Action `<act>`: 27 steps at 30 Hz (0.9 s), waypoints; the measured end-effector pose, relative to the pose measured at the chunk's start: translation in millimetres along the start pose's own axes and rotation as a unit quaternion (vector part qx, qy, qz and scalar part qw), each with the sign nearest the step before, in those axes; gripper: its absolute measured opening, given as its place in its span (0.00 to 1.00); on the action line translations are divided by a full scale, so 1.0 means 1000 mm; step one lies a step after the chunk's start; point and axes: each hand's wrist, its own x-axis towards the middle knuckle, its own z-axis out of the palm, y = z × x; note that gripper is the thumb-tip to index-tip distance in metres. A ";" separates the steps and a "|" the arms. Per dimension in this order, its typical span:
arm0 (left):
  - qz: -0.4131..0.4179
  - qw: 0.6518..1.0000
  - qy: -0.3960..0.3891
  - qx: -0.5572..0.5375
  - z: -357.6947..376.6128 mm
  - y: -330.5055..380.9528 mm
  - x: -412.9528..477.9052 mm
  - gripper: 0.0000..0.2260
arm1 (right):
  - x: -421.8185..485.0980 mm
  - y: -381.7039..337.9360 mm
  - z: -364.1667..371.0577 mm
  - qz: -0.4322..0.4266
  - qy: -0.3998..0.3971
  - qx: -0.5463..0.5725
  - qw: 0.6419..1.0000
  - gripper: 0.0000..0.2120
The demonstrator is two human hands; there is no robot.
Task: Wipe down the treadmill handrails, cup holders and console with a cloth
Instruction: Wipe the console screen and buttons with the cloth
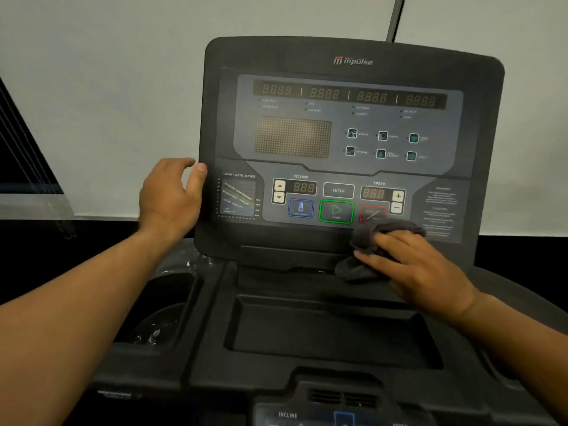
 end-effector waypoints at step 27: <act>0.006 0.988 -0.142 0.062 0.032 0.019 -0.114 0.15 | -0.066 -0.011 0.058 -0.039 -0.178 0.152 0.971 0.29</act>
